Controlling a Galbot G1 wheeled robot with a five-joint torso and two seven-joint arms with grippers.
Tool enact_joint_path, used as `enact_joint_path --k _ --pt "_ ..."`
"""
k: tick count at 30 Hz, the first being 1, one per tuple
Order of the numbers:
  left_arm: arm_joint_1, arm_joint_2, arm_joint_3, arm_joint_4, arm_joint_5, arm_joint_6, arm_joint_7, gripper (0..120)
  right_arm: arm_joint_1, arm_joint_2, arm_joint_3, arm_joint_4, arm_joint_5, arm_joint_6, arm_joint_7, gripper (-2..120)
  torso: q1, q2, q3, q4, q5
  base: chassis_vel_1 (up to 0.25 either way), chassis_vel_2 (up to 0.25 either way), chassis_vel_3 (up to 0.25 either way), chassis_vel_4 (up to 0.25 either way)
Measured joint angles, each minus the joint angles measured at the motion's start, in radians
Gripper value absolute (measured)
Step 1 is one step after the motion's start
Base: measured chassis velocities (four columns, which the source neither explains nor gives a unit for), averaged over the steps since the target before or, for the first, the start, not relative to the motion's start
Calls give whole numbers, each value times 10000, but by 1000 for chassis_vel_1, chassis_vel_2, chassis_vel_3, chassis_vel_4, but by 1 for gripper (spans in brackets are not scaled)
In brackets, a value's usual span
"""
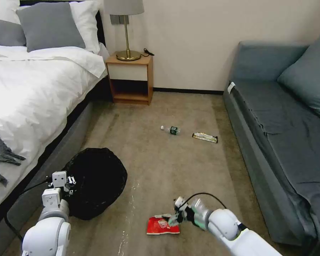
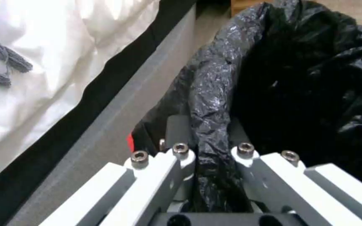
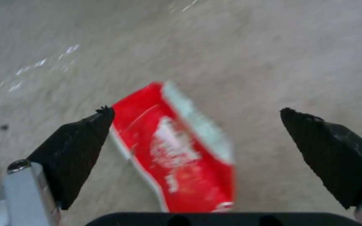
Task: Pick up the trash bin, then pick up the garbage on the floor and place it into the trash bin.
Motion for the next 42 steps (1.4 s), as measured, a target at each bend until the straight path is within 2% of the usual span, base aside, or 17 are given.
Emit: enact_joint_path --k 13,35,38,41,42 --pt "363 -153 -29 -97 70 -480 45 4 276 1424 -345 -1484 -709 416 -2 100 0 0 0 1 -1 0 0 0 0" --pt "365 -182 98 -68 14 -579 65 4 616 1545 0 -2638 -1115 901 -191 99 0 0 0 1 0 0 0 0 0" --pt "354 -198 106 -102 16 -580 65 4 635 1540 26 -2705 -1152 918 -281 92 0 0 0 1 0 0 0 0 0" --pt "356 -234 133 -144 27 -580 65 4 590 1535 73 -2776 -1289 1041 -459 77 0 0 0 1 0 0 0 0 0" --pt "356 -234 133 -144 27 -580 65 4 590 1535 73 -2776 -1289 1041 -459 77 0 0 0 1 0 0 0 0 0"
